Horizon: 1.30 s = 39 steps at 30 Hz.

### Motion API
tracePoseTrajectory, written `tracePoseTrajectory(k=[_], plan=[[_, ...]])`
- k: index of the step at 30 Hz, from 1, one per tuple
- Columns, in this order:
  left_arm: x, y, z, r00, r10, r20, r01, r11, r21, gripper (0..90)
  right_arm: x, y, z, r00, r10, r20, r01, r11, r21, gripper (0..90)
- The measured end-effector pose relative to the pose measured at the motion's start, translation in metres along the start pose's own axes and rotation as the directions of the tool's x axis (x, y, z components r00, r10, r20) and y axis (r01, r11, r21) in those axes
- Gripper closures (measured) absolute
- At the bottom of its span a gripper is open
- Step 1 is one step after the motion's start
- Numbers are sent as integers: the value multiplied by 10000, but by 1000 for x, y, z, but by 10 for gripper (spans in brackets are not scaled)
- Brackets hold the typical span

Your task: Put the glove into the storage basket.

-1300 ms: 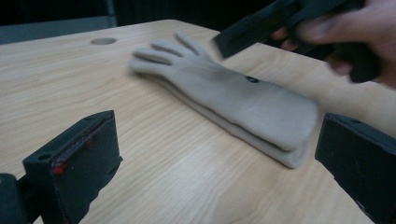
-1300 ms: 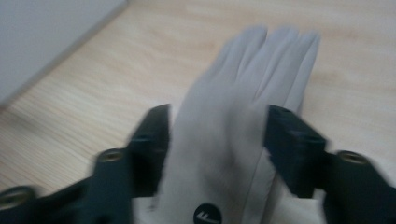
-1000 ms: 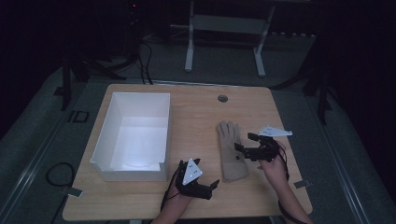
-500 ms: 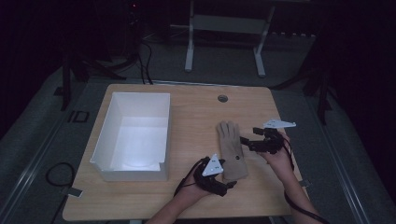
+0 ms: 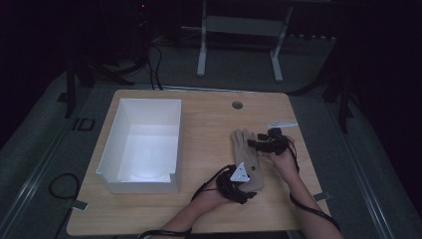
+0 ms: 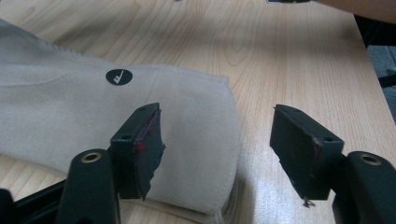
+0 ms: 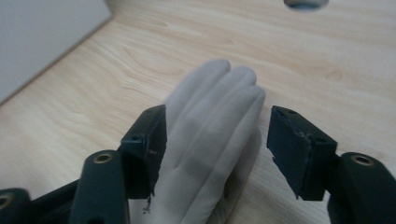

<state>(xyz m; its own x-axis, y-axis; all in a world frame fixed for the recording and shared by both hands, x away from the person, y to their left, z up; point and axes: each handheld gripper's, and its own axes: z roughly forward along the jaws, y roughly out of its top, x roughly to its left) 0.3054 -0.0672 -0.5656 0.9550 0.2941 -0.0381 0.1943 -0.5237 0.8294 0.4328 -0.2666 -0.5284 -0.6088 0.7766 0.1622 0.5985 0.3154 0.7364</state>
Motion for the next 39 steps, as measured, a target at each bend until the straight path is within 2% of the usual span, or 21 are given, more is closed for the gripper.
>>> tracePoseTrajectory(k=[4,7,10,11,14,15,16,17,22,25,26,28,31,32,33,34,35,36,37,38,39], plan=[[3,-2,0,10000,-51,65,50,9999,156,366,0,-3,19,9994,-105,318,83,9976,690,269],[3,-4,0,9999,-34,124,31,9997,262,366,-3,-6,28,9994,243,248,-266,9950,961,213],[3,-5,0,9999,30,120,-34,9994,349,366,-5,-6,32,9993,381,-45,-374,9930,1125,220],[3,-5,0,9999,85,86,-89,9991,407,366,-6,-7,33,9994,309,-126,-293,9937,1084,241],[3,-6,-1,9998,183,94,-187,9986,502,370,-5,-6,33,9968,384,-699,-299,9925,1185,441],[3,-6,-1,9998,183,94,-187,9986,502,374,-5,-6,33,9968,384,-699,-299,9925,1185,441],[3,-6,-2,9996,254,104,-259,9983,525,375,1,-6,32,9956,60,-939,52,9929,1190,554],[2,-6,-2,9995,302,67,-305,9980,554,375,3,-6,32,9959,-15,-906,124,9928,1192,579],[-3,-9,-3,9972,730,-135,-717,9945,763,375,13,-3,31,9975,-599,-379,644,9894,1299,611],[-5,-9,-3,9949,956,-308,-928,9923,819,401,15,-2,31,9979,-580,-275,612,9891,1342,610],[-7,-9,-2,9908,1263,-490,-1215,9885,905,425,15,-2,31,9974,-669,-252,696,9885,1342,609],[-8,-9,-1,9846,1595,-720,-1506,9817,1162,479,15,-1,31,9978,-612,-260,642,9885,1366,609],[-7,-7,0,9823,1639,-903,-1515,9798,1304,558,16,-1,31,9976,-654,-230,680,9876,1418,609],[-7,-7,0,9823,1639,-903,-1515,9798,1304,628,16,-1,31,9976,-654,-230,680,9876,1418,609],[-4,-6,0,9825,1487,-1124,-1336,9822,1321,628,16,-1,31,9975,-664,-224,689,9874,1422,609],[-2,-6,0,9836,1343,-1207,-1181,9841,1326,724,16,-1,31,9975,-670,-212,693,9875,1417,611],[2,-4,0,9889,951,-1145,-804,9886,1273,775,17,-1,31,9973,-713,-195,734,9874,1399,617],[6,-4,-1,9939,507,-979,-385,9917,1225,787,17,-1,31,9971,-743,-138,755,9882,1329,625],[8,-3,-1,9956,299,-891,-189,9924,1216,796,18,-2,30,9977,-677,-104,685,9898,1249,631],[8,-3,-1,9956,299,-891,-189,9924,1216,801,18,-2,30,9982,-589,-124,599,9910,1197,636],[12,0,-2,9969,-135,-772,235,9913,1296,805,17,-2,30,9988,-462,-166,479,9922,1154,641]])
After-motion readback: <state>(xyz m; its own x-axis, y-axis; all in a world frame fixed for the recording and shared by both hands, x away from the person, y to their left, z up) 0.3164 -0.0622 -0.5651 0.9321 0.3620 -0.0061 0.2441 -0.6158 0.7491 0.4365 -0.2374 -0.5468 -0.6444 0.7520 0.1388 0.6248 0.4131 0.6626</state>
